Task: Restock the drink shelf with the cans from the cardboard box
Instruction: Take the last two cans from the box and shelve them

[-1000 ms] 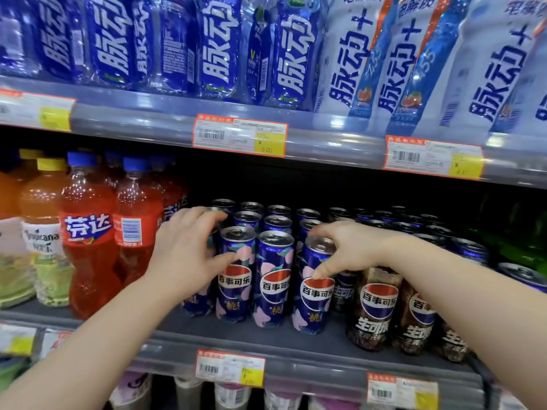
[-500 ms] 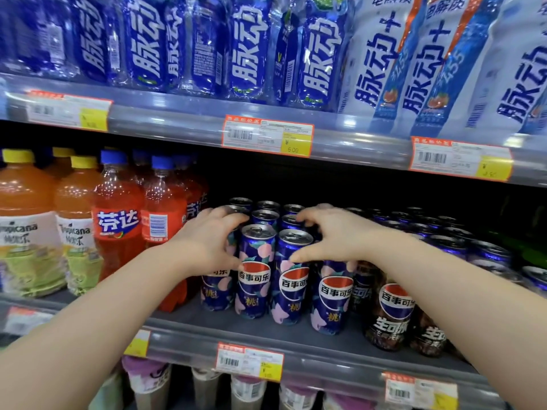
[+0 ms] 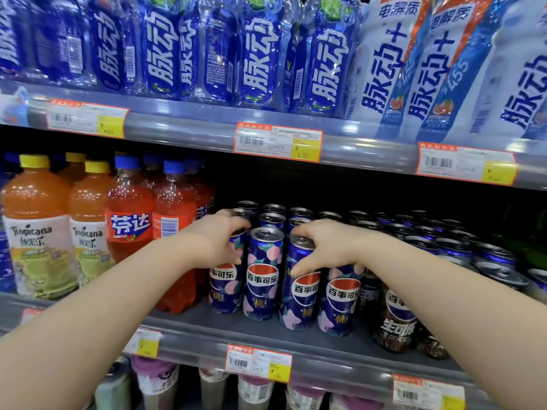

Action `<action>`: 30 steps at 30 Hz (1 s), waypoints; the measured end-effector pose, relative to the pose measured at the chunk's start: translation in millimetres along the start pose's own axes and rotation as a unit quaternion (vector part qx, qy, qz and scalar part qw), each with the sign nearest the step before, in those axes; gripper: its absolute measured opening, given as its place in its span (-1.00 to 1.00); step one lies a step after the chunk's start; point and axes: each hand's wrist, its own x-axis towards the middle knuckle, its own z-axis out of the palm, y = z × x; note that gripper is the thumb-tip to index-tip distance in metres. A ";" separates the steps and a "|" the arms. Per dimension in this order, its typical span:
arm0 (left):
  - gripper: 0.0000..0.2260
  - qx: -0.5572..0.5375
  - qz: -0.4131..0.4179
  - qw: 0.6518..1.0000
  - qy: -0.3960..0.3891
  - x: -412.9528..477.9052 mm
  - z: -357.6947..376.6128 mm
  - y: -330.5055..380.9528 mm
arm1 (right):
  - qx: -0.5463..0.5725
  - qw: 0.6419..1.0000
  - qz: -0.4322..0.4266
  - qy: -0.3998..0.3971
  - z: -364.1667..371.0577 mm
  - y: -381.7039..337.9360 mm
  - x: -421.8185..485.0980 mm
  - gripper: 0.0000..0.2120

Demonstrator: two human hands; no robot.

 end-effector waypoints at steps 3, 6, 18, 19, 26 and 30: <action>-0.36 -0.015 -0.002 1.000 -0.012 -2.1 -2.0 -0.5 | 0.000 1.000 -0.002 -0.008 0.9 -1.0 4.6 -0.22; -0.36 -0.017 0.000 1.000 -0.014 -3.4 -2.2 0.7 | -0.015 0.999 -0.034 0.007 2.0 -8.5 13.0 -0.18; -0.32 0.030 -0.015 0.999 0.001 -8.2 -0.2 -3.2 | 0.015 0.993 -0.086 0.074 18.3 -35.4 41.8 -0.20; -0.31 0.035 -0.017 0.999 0.002 -7.7 -0.2 -3.5 | 0.012 0.993 -0.085 0.075 18.2 -35.5 42.3 -0.21; -0.25 0.061 -0.012 0.998 -0.007 -5.9 1.2 -2.0 | 0.013 0.995 -0.078 0.068 8.4 -24.9 26.6 -0.15; -0.20 0.044 0.023 0.999 0.008 -8.6 3.2 -4.4 | -0.045 0.999 0.001 0.020 -11.2 1.2 5.9 -0.21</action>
